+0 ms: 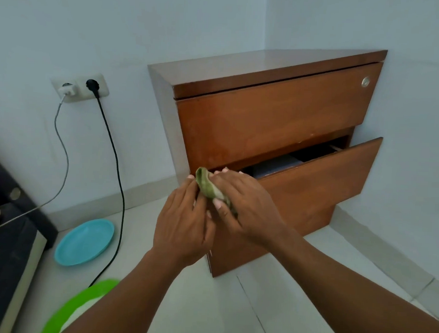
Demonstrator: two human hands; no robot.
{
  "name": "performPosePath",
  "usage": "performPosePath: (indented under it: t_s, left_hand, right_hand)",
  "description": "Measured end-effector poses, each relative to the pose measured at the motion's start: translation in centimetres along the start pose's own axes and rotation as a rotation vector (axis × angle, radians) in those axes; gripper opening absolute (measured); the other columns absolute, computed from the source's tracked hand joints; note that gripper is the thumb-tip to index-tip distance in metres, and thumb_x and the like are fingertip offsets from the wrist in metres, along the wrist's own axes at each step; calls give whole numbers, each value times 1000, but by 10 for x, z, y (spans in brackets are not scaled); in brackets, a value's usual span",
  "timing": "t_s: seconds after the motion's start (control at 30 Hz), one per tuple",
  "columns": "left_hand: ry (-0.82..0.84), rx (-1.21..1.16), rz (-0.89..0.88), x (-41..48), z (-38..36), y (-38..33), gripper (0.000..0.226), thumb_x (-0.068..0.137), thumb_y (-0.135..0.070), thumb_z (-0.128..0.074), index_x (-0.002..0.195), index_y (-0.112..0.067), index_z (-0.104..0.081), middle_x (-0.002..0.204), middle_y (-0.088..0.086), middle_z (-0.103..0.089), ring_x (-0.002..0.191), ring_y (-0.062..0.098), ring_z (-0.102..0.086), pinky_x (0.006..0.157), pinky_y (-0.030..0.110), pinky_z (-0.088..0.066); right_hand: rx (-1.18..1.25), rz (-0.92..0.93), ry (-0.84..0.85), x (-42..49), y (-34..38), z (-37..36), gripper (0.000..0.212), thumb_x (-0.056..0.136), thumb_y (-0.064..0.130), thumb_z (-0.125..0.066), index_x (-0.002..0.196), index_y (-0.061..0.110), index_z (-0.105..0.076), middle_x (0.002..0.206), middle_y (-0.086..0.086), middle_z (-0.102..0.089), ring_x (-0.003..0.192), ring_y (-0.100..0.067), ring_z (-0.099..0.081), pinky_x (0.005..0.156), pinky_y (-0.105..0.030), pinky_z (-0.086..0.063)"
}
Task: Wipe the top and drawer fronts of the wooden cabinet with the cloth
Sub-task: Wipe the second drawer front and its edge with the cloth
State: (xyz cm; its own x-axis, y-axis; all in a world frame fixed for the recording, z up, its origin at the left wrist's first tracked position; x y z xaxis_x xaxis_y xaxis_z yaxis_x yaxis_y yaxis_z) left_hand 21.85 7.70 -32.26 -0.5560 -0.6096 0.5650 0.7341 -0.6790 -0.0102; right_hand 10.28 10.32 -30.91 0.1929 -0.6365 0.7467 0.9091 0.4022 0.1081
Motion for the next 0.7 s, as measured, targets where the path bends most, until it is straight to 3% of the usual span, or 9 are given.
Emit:
performPosePath:
  t_s: [0.1,0.17,0.27,0.43,0.57,0.7]
  left_hand:
    - [63,-27,29,-10,-10,-1,74,104,-54,-9,162,-9,-19,168,12,-19,157,25,-14,125,39,-16]
    - [64,-2,62,-12,-15,-1,73,104,-49,-16,162,-5,-14,170,14,-12,158,25,-7,126,40,-13]
    - [62,38,54,-6,-18,-8,73,101,-42,-27,159,1,-21,167,19,-19,156,30,-15,124,45,-20]
    - [130,79,-25,11,-22,-25,75,103,-48,-9,158,0,-27,165,19,-26,154,32,-22,123,48,-25]
    - [156,119,-97,25,-28,-43,72,100,-44,-24,156,0,-32,163,19,-32,153,32,-27,123,48,-26]
    - [205,166,-111,43,-32,-63,74,99,-47,-19,160,-5,-23,166,15,-25,156,28,-18,125,40,-8]
  right_hand:
    - [-25,14,-18,-7,7,-9,53,102,44,-41,144,15,-54,142,-6,-60,133,-21,-53,116,-42,-36]
    - [-67,15,-60,-7,2,-9,47,102,41,-41,133,11,-61,131,-8,-66,122,-24,-59,109,-44,-42]
    - [-137,18,-100,-8,-8,-8,39,102,35,-45,122,9,-66,117,-10,-68,108,-26,-63,101,-42,-46]
    - [-161,-3,-139,-15,-29,3,36,103,32,-46,118,7,-68,113,-11,-67,103,-27,-61,101,-42,-45]
    - [-214,-29,-178,-24,-63,21,38,104,29,-43,116,4,-67,111,-15,-66,102,-31,-61,104,-44,-43]
    - [-272,-105,-213,-40,-116,46,41,106,27,-39,119,0,-66,116,-19,-65,110,-35,-60,111,-48,-40]
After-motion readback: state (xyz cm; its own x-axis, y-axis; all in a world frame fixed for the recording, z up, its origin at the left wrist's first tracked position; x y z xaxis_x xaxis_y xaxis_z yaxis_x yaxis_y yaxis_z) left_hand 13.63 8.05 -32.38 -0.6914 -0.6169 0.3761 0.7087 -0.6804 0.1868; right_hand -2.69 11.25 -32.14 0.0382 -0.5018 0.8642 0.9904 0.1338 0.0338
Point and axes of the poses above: each hand's wrist, its own x-axis towards the middle knuckle, its own z-axis out of the back of the hand, y = z × x, the point moved 9 cm from there along x, towards the middle knuckle
